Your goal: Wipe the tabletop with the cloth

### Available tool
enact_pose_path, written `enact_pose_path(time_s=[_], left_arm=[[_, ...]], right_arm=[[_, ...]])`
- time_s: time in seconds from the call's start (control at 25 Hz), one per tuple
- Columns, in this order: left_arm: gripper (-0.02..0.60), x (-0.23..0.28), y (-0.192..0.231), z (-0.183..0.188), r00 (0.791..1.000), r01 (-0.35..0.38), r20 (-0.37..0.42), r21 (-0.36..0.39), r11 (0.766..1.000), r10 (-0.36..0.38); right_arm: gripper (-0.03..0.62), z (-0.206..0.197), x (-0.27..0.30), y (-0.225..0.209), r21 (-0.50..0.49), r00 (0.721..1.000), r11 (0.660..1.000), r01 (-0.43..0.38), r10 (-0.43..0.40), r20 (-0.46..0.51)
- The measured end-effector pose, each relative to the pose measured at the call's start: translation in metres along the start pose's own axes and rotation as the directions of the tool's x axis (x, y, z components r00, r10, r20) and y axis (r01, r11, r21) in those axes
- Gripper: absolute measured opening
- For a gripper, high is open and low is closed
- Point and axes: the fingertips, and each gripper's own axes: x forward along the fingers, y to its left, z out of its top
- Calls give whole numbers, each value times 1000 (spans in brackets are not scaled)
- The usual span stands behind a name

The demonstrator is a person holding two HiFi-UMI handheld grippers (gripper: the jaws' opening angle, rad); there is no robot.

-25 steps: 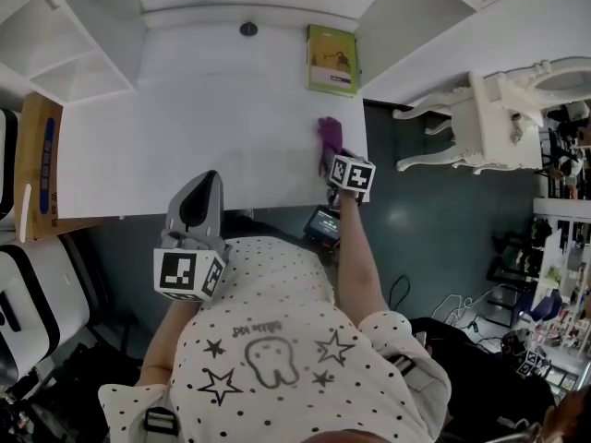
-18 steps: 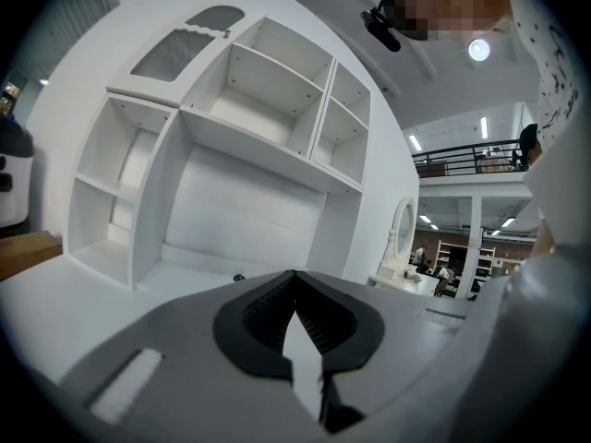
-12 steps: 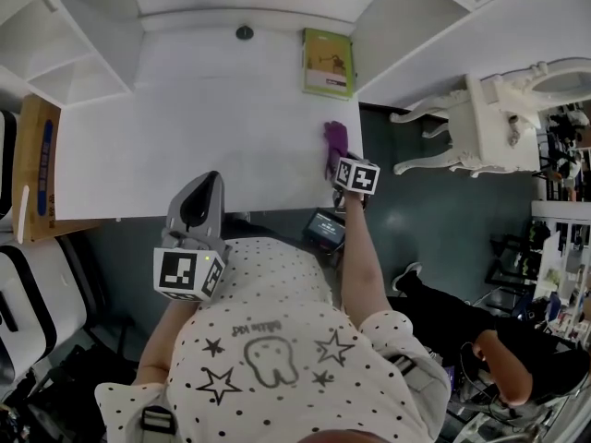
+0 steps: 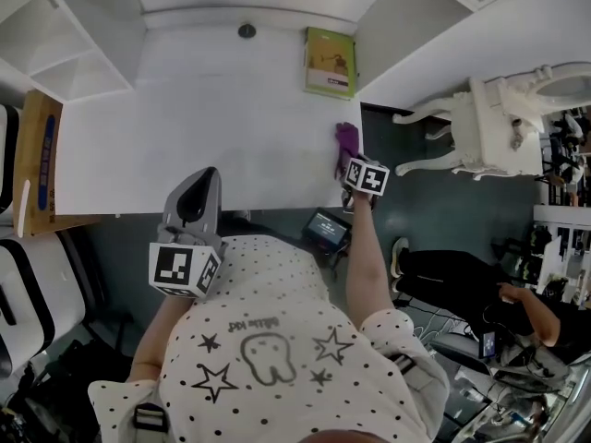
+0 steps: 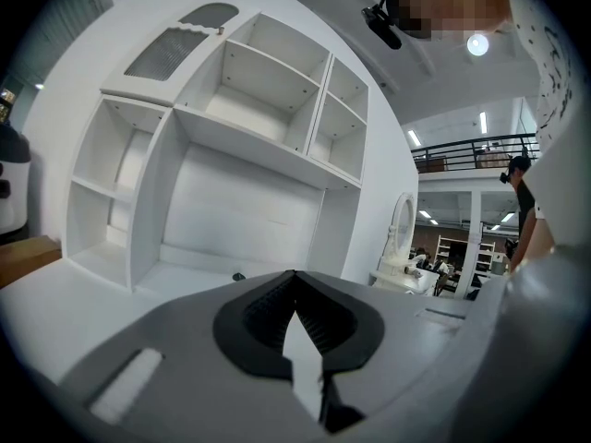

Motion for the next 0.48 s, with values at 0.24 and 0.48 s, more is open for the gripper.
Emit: enact_pose_path(time_s=[0.24, 0.48], left_arm=[[0, 4, -8, 2, 1000, 28, -6, 24, 999, -28], [0, 5, -9, 0, 999, 36, -20, 31, 999, -35]], right_arm=[[67, -1, -3, -18, -11, 999, 999, 34, -34, -16], [67, 0, -5, -28, 0, 998, 998, 60, -60, -11]])
